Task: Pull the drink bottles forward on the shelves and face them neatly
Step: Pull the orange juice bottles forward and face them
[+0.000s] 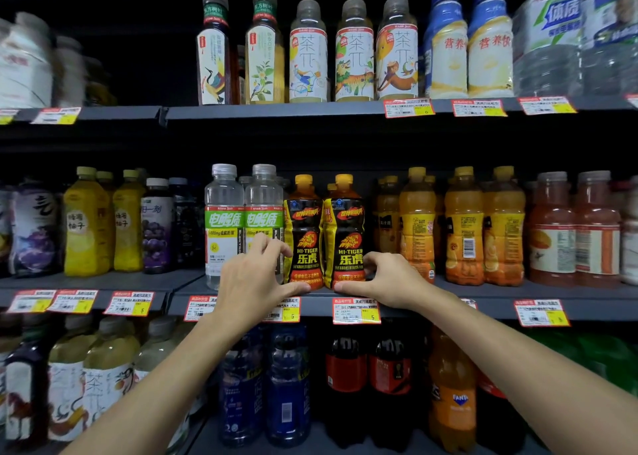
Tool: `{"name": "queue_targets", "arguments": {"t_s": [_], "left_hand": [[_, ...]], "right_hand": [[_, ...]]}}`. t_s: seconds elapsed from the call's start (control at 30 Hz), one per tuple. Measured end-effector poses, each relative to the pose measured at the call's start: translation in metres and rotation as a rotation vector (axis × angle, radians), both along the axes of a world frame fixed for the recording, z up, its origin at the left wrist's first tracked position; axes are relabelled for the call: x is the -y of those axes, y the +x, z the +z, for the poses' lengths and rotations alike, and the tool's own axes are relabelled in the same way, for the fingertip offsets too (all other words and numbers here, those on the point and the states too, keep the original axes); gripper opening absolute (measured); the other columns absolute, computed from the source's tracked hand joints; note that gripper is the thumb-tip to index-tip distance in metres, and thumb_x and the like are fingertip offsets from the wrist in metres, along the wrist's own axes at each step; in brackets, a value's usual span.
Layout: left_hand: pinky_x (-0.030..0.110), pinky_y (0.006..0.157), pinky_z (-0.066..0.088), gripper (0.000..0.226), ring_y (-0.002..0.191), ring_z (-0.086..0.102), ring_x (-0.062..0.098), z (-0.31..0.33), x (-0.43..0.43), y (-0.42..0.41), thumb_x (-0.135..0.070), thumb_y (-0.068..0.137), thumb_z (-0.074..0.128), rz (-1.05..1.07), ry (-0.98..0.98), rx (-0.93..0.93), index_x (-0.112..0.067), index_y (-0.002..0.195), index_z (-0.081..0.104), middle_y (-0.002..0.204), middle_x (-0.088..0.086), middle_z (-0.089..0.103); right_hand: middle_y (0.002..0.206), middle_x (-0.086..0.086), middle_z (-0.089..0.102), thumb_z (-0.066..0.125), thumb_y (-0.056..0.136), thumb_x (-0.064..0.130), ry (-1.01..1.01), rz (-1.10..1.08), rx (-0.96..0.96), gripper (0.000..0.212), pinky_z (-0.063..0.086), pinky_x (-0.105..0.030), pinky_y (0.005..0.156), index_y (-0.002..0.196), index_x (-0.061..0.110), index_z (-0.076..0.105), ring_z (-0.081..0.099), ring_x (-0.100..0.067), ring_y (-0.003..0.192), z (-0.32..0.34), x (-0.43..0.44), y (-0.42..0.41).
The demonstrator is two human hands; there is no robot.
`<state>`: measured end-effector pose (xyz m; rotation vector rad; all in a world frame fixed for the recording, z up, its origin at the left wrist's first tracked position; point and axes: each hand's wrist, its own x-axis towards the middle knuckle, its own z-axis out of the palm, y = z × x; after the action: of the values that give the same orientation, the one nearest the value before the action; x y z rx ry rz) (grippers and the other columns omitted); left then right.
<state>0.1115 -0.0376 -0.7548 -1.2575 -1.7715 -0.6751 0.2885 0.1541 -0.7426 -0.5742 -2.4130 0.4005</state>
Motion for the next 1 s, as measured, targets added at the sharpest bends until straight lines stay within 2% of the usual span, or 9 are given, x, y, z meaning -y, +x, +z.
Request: {"name": "queue_targets", "arguments": {"t_s": [0.1,0.2,0.3,0.37,0.47,0.57,0.67,0.77,1.0], "left_hand": [[0.018,0.046,0.028,0.058,0.057,0.047,0.005,0.0,-0.001,0.008,-0.077,0.07,0.065,-0.064,0.062,-0.001,-0.029,0.102,0.057,0.094,-0.012,0.047],[0.017,0.05,0.036,0.04,0.064,0.05,0.003,0.0,-0.018,0.04,-0.062,0.084,0.065,-0.257,0.151,-0.015,-0.028,0.103,0.057,0.095,-0.014,0.047],[0.009,0.057,0.034,0.022,0.065,0.048,-0.002,-0.003,-0.051,0.089,-0.042,0.09,0.066,-0.451,0.181,0.036,-0.026,0.104,0.059,0.096,-0.017,0.046],[0.011,0.064,0.037,0.021,0.069,0.048,-0.006,-0.007,-0.078,0.118,-0.033,0.09,0.068,-0.518,0.154,0.115,-0.023,0.107,0.061,0.097,-0.015,0.047],[0.023,0.085,0.048,0.041,0.095,0.052,0.002,-0.006,-0.117,0.145,-0.034,0.088,0.072,-0.493,0.13,0.294,-0.019,0.124,0.055,0.111,-0.007,0.05],[0.032,0.106,0.041,0.08,0.126,0.044,0.018,0.0,-0.151,0.157,-0.044,0.082,0.077,-0.357,0.123,0.555,-0.012,0.144,0.038,0.133,0.003,0.045],[0.038,0.103,0.042,0.093,0.13,0.045,0.027,0.005,-0.174,0.157,-0.054,0.077,0.078,-0.246,0.066,0.713,-0.007,0.144,0.033,0.139,0.011,0.046],[0.04,0.094,0.052,0.08,0.118,0.058,0.027,0.008,-0.183,0.151,-0.057,0.077,0.078,-0.24,0.017,0.793,-0.012,0.134,0.044,0.128,0.008,0.058],[0.031,0.085,0.051,0.062,0.109,0.062,0.02,0.01,-0.177,0.147,-0.053,0.081,0.076,-0.295,-0.042,0.802,-0.019,0.127,0.052,0.119,0.001,0.063]], "right_hand": [[0.087,0.029,0.056,0.059,0.051,0.098,0.034,0.013,-0.009,0.085,0.042,-0.012,0.065,0.112,0.04,0.057,0.059,0.006,0.087,0.0,0.004,0.004],[0.1,0.022,0.061,0.054,0.066,0.093,0.085,-0.017,-0.196,0.087,0.047,-0.016,0.071,0.125,0.029,0.063,0.059,0.001,0.095,0.001,-0.001,0.02],[0.101,0.016,0.063,0.052,0.086,0.069,0.256,-0.221,-0.435,0.047,0.052,-0.027,0.076,0.112,0.031,0.065,0.062,-0.005,0.094,-0.003,-0.024,0.055],[0.107,0.011,0.059,0.055,0.089,0.057,0.308,-0.442,-0.521,0.036,0.046,-0.031,0.072,0.111,0.03,0.06,0.061,-0.011,0.089,-0.007,-0.041,0.082],[0.117,0.0,0.053,0.061,0.086,0.061,0.291,-0.684,-0.453,0.053,0.048,-0.036,0.072,0.121,0.022,0.053,0.062,-0.022,0.087,-0.014,-0.062,0.108],[0.116,-0.004,0.055,0.063,0.082,0.069,0.268,-0.76,-0.394,0.069,0.048,-0.039,0.073,0.125,0.015,0.053,0.065,-0.028,0.096,-0.015,-0.069,0.112],[0.111,-0.003,0.056,0.059,0.08,0.076,0.307,-0.835,-0.342,0.069,0.037,-0.034,0.065,0.117,0.017,0.057,0.066,-0.026,0.09,-0.013,-0.067,0.106],[0.111,-0.002,0.056,0.059,0.082,0.073,0.305,-0.812,-0.327,0.064,0.037,-0.033,0.065,0.116,0.019,0.056,0.065,-0.025,0.091,-0.013,-0.068,0.105],[0.117,0.0,0.057,0.067,0.082,0.063,0.178,-0.618,-0.398,0.063,0.053,-0.046,0.087,0.126,0.021,0.051,0.063,-0.024,0.102,-0.012,-0.072,0.108]]}}
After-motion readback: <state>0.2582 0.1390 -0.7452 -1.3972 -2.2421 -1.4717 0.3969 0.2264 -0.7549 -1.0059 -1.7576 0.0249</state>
